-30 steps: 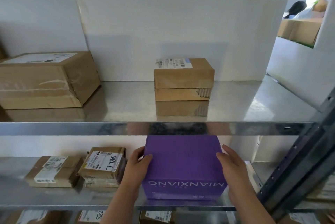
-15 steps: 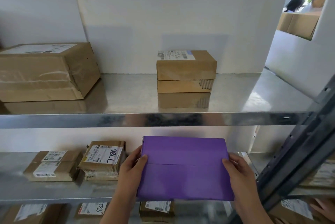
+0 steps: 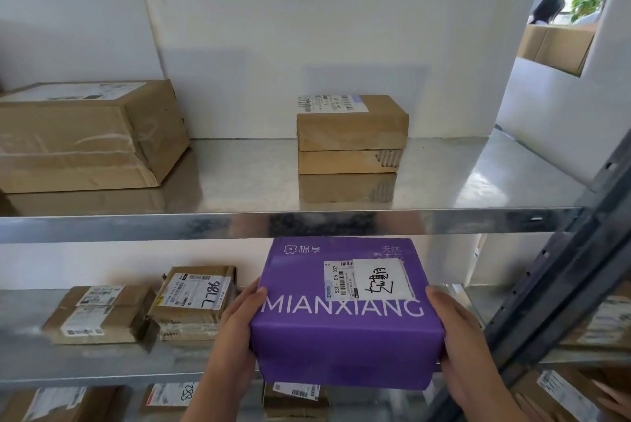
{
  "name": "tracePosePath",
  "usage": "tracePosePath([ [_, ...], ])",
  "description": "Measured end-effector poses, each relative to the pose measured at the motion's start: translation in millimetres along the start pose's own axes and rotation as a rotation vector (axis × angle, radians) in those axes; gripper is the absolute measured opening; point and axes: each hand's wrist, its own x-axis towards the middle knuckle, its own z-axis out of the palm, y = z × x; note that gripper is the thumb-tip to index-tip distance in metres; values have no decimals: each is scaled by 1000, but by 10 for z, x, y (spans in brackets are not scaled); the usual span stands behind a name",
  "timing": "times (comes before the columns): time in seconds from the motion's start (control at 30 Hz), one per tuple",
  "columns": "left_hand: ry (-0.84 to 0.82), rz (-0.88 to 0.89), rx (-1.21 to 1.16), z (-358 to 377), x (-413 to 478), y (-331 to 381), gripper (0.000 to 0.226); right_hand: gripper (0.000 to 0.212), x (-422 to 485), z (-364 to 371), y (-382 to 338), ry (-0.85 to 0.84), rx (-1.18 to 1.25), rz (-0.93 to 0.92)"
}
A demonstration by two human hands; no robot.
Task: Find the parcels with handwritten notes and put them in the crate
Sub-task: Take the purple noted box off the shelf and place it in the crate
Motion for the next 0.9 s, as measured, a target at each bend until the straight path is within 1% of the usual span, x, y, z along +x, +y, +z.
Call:
tracePosePath([
  [0.13, 7, -14, -19, -37, 40, 7, 40, 32, 32, -9, 17, -37, -13, 6],
  [0.23, 25, -12, -20, -38, 85, -10, 41, 29, 73, -4, 28, -26, -20, 9],
  [0.3, 0, -5, 29, -41, 107, -16, 41, 28, 121, 11, 37, 4, -50, 22],
  [0.33, -44, -3, 58, -52, 101, -9, 47, 30, 150, 11, 48, 25, -59, 19],
  [0.37, -105, -5, 82, -72, 97, 6, 58, 32, 176, 15, 48, 39, -82, 5],
  [0.43, -263, -10, 139, -155, 87, 47, 91, 35, 233, -6, 62, 45, -147, -28],
  [0.47, -351, -11, 181, -201, 87, 71, 102, 33, 236, -2, 53, 64, -140, -31],
  [0.53, -502, 14, 284, -252, 100, 110, 106, 29, 269, 6, 39, 60, -96, -36],
  [0.57, -539, 33, 329, -257, 105, 115, 105, 29, 291, 17, 24, 48, -68, -25],
  [0.6, -544, 51, 359, -256, 116, 109, 103, 29, 319, 32, 20, 37, -35, 1],
  [0.67, -473, 74, 376, -257, 151, 74, 100, 29, 341, 67, 7, 12, 63, 67],
  [0.73, -415, 71, 335, -281, 185, 33, 102, 37, 365, 103, -18, -66, 143, 127],
  [0.77, -404, 71, 309, -297, 203, 10, 103, 41, 343, 124, -62, -80, 149, 121],
  [0.8, -392, 80, 291, -313, 217, -12, 103, 45, 368, 119, -90, -83, 115, 78],
  [0.87, -364, 110, 266, -335, 238, -45, 100, 64, 443, 89, -161, -61, 37, -6],
  [0.9, -356, 119, 249, -341, 245, -53, 96, 79, 422, 83, -197, -71, 12, -39],
])
